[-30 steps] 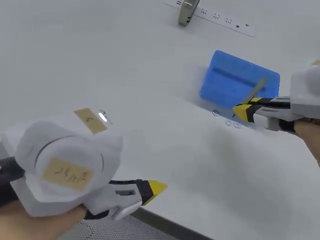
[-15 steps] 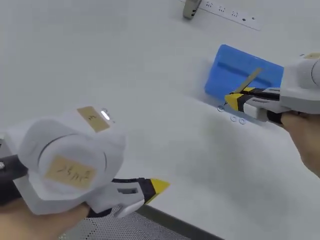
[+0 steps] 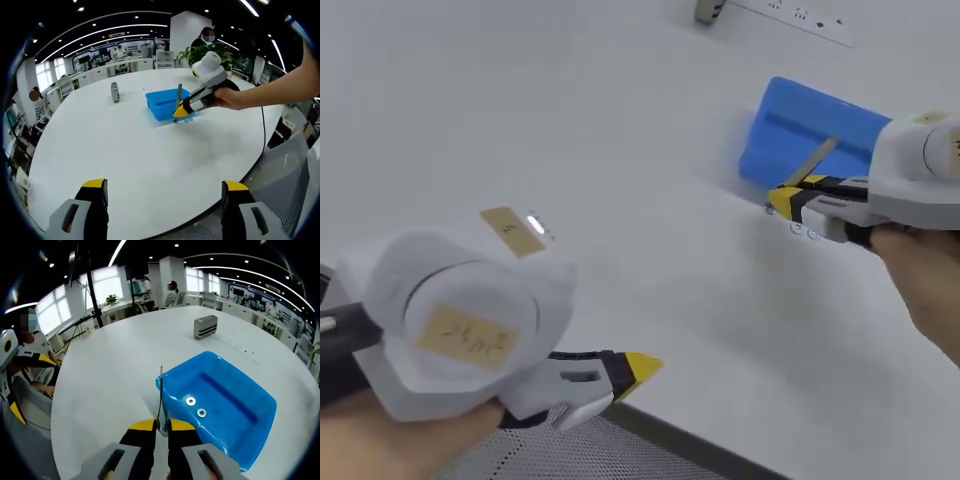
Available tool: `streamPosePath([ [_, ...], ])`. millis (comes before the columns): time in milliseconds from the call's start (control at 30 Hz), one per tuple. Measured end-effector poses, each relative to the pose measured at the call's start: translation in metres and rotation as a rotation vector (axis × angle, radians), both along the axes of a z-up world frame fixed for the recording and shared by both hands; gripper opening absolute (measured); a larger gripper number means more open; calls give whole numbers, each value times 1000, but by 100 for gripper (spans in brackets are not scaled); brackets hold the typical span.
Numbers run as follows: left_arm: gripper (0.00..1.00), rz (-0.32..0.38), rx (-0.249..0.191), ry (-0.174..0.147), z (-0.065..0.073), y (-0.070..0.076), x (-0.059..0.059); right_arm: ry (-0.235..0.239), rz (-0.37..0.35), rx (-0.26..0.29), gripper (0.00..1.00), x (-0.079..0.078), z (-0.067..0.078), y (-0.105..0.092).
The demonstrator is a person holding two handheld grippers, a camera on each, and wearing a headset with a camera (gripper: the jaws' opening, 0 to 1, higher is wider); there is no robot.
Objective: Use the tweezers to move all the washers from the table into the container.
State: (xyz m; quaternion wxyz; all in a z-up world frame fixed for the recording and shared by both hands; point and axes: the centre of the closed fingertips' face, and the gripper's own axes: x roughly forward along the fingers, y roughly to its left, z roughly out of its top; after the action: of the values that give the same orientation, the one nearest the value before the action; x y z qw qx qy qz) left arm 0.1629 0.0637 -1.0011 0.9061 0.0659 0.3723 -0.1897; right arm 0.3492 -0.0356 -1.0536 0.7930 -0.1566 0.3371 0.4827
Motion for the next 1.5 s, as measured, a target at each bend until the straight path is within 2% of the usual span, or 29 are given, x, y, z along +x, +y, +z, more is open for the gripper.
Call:
streamPosePath([
  [600, 96, 0, 0, 3, 0, 0, -1, -38, 16, -20, 5, -3, -2, -3],
  [900, 96, -7, 0, -2, 1, -3, 0, -37, 35, -58, 4, -5, -4, -6],
  [1100, 96, -5, 2, -8, 3, -1, 2, -8, 50, -81, 3, -5, -5, -7],
  [1500, 96, -15, 4, -39, 13, -2, 4, -5, 87, -90, 3, -20, 13, -10],
])
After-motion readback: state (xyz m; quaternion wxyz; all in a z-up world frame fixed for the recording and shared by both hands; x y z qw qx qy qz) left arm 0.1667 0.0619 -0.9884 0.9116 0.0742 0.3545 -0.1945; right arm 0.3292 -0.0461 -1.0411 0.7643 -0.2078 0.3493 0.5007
